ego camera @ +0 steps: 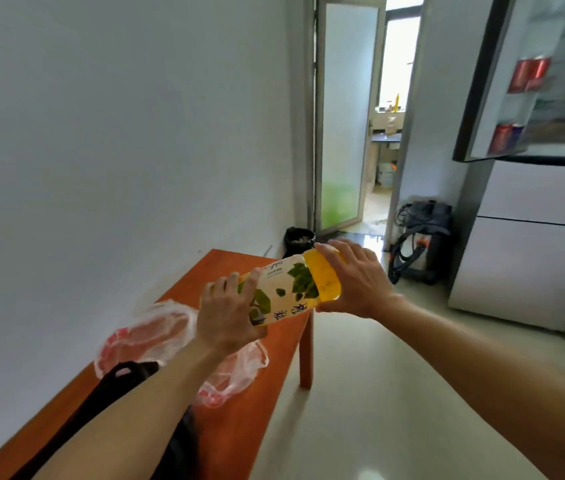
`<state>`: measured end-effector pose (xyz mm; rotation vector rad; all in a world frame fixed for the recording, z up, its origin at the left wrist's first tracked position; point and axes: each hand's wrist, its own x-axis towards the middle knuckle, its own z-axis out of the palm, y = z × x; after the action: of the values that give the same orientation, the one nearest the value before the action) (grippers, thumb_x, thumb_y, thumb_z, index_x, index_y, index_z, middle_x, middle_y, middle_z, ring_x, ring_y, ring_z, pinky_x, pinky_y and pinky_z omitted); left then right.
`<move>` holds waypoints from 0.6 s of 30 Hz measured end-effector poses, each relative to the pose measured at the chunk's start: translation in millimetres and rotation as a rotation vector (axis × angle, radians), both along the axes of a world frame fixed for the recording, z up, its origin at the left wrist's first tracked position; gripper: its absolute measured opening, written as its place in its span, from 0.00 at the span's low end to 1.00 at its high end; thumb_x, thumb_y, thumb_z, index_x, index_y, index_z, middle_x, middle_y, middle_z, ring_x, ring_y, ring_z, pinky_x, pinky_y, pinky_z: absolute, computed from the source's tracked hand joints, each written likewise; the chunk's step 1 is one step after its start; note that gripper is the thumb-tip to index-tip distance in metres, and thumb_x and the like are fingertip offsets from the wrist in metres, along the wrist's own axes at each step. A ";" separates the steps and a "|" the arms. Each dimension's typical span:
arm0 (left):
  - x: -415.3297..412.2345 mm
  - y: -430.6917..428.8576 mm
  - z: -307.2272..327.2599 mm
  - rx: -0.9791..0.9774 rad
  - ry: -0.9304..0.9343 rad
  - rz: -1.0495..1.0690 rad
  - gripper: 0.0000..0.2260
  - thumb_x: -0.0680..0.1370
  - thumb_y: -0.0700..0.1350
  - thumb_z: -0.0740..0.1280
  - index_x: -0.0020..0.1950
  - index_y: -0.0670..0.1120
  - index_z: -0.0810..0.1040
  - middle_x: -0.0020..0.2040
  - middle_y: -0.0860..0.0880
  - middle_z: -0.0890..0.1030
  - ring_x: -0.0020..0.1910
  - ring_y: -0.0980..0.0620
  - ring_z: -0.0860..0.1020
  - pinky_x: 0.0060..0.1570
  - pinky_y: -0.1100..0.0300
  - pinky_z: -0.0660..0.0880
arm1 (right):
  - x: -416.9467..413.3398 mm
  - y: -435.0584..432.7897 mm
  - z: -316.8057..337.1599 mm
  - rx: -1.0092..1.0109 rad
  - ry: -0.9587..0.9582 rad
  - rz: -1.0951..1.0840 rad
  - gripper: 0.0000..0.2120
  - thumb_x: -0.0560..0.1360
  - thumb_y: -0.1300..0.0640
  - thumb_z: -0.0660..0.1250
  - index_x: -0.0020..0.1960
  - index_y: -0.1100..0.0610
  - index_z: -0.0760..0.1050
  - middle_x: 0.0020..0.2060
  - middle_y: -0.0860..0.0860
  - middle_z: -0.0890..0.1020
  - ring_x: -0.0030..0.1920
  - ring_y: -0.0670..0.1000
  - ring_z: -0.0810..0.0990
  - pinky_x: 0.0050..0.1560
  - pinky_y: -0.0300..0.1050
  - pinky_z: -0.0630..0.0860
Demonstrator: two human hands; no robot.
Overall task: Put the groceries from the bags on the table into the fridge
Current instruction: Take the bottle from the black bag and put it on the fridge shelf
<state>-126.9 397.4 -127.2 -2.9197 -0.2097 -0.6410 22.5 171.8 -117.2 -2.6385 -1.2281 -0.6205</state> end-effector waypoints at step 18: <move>337.5 -259.2 -35.5 -0.049 0.067 -0.518 0.45 0.57 0.66 0.72 0.68 0.49 0.65 0.49 0.44 0.78 0.43 0.45 0.77 0.43 0.51 0.75 | 224.0 -311.9 -29.8 -0.014 0.096 -0.343 0.52 0.57 0.32 0.76 0.73 0.54 0.62 0.62 0.56 0.73 0.56 0.56 0.74 0.45 0.50 0.80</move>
<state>210.6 138.2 -162.7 -3.0435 0.5635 -0.6017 246.5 -140.0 -147.0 -2.8768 -0.7618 -0.5258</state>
